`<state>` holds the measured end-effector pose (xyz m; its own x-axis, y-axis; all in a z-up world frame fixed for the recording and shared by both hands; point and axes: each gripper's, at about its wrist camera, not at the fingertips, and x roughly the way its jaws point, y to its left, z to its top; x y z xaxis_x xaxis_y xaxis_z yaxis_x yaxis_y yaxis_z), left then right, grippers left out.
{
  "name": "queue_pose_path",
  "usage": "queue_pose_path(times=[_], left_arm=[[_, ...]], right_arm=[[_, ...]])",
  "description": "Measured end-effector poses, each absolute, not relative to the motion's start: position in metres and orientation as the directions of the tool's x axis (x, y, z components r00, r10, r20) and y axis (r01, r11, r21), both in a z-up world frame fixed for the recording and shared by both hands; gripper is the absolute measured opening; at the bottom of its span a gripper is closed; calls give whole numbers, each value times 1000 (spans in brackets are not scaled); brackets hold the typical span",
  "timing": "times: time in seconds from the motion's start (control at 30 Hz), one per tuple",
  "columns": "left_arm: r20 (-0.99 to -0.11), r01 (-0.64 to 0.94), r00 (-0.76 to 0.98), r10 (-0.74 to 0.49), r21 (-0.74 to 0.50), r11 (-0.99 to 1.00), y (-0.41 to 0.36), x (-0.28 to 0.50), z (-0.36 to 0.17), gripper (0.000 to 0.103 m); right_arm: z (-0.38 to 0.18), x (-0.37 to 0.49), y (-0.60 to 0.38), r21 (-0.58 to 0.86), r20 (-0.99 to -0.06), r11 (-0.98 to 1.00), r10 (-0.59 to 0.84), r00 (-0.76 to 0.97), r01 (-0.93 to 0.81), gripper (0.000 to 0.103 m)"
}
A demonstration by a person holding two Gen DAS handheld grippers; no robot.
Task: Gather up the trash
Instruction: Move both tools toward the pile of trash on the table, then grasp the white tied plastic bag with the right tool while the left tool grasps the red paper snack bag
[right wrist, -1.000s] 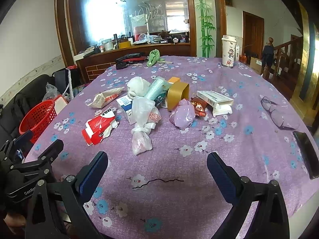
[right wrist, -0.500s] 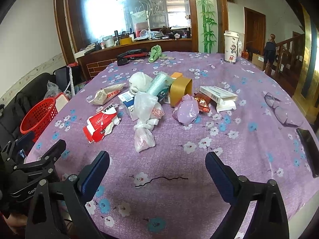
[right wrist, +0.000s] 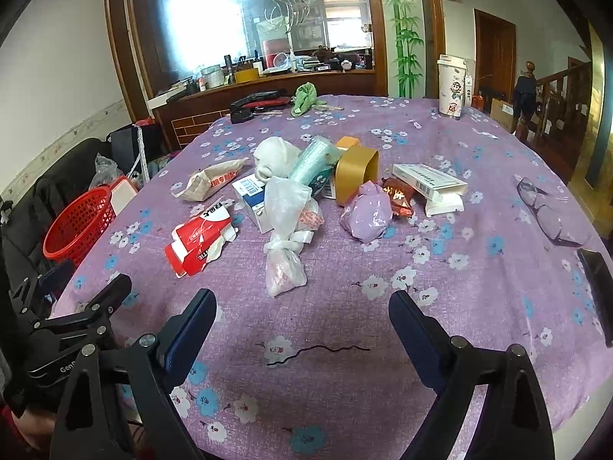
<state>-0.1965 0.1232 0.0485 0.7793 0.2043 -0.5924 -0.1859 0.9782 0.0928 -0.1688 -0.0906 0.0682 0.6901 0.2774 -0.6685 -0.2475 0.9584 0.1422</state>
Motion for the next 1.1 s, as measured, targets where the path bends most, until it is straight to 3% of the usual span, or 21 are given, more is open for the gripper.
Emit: queue_pose_path(times=[0.3, 0.63, 0.9, 0.93, 1.0, 1.03, 1.1], left_arm=[[-578, -185, 791, 201, 88, 979, 128, -195, 53, 103], [-589, -124, 797, 133, 57, 991, 135, -184, 65, 103], [-608, -67, 787, 102, 80, 995, 129, -173, 65, 96], [-620, -53, 780, 89, 77, 996, 128, -168, 64, 96], [-639, -31, 767, 67, 67, 997, 127, -160, 63, 96], [-651, -19, 757, 56, 63, 998, 126, -154, 62, 96], [-676, 14, 737, 31, 60, 998, 122, -143, 60, 96]], right_arm=[[69, -165, -86, 131, -670, 958, 275, 689, -254, 94], [54, -120, -70, 152, -739, 948, 296, 605, -278, 94], [34, -80, -50, 122, -791, 958, 252, 557, -260, 85], [30, -75, -48, 121, -801, 960, 244, 547, -251, 81], [25, -70, -48, 123, -813, 961, 241, 531, -248, 57], [21, -68, -49, 127, -820, 960, 244, 518, -251, 34], [20, -70, -55, 149, -815, 959, 258, 519, -243, 33]])
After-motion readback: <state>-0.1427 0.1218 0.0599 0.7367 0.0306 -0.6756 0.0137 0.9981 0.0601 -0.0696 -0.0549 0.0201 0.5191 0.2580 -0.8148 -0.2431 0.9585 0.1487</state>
